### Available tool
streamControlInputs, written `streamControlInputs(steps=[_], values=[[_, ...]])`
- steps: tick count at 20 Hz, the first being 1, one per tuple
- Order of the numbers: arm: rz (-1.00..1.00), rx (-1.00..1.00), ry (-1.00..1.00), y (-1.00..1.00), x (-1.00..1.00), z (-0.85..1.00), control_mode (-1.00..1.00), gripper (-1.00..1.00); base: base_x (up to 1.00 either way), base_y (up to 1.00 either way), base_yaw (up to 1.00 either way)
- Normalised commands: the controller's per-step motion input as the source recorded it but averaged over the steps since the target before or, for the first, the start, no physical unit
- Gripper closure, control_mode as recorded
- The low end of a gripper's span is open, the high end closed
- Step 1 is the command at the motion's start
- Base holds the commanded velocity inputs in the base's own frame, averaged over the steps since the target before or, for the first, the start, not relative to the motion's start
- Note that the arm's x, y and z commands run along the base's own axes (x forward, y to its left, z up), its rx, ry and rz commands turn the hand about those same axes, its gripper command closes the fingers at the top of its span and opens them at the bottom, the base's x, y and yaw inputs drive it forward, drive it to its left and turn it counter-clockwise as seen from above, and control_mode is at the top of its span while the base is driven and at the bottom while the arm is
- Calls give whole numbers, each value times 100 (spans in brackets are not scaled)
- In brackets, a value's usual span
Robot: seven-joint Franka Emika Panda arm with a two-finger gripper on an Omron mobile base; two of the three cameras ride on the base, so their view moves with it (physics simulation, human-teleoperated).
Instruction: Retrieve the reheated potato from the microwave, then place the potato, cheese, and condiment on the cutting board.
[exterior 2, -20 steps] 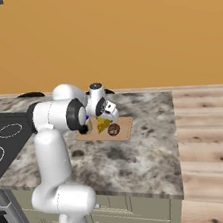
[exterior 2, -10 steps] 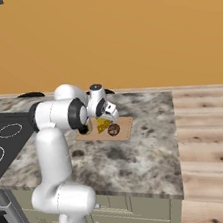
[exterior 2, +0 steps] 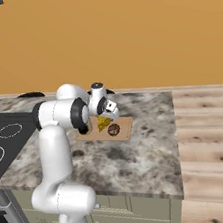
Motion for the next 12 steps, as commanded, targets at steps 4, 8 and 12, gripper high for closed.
streamControlInputs(steps=[4,8,12], values=[[0,0,-17,0,1,-49,-100,-100,0,0,0],[0,0,-19,0,-5,-59,-100,-100,0,0,0],[0,0,-22,0,-13,-52,-100,-100,0,0,0]])
